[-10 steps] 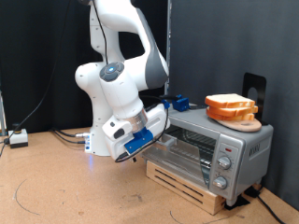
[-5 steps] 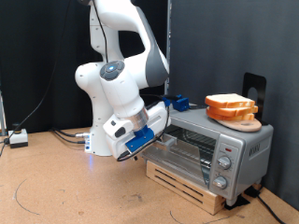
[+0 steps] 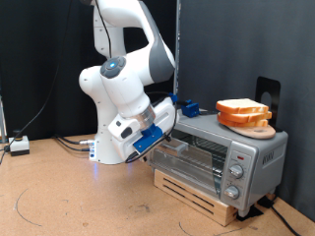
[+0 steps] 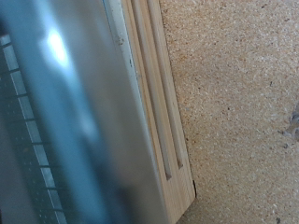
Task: Make a piece of toast with the oven
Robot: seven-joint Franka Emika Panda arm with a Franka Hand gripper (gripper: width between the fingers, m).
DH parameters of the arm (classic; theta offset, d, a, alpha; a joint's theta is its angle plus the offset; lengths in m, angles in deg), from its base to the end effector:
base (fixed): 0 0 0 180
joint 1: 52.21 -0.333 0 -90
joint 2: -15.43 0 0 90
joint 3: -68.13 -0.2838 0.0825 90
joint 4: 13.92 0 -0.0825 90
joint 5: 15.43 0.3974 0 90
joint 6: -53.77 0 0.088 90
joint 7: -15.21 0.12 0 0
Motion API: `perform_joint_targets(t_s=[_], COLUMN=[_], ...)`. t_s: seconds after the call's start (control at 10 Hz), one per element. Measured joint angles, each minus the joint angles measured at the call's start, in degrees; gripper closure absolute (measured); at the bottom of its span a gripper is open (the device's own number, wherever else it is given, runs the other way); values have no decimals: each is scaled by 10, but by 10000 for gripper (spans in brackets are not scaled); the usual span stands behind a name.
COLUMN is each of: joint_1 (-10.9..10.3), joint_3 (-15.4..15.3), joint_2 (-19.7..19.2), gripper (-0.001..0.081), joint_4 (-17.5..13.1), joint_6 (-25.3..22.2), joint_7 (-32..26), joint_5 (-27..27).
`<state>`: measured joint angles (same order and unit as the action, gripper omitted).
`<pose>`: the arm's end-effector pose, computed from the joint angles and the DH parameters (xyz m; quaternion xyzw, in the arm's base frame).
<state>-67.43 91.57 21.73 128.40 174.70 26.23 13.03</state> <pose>0.4442 -0.0321 0.2588 -0.9176 0.3075 0.1403 0.2092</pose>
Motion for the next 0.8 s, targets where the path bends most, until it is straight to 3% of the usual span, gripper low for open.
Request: perform_joint_targets(t_s=[0.4,0.8], joint_1=[4,10], joint_3=[0,1], joint_2=[-8,-54], gripper=[-3,-3], joint_4=[6,14], joint_6=[26,86], joint_7=[46,48], joint_5=[-46,-54])
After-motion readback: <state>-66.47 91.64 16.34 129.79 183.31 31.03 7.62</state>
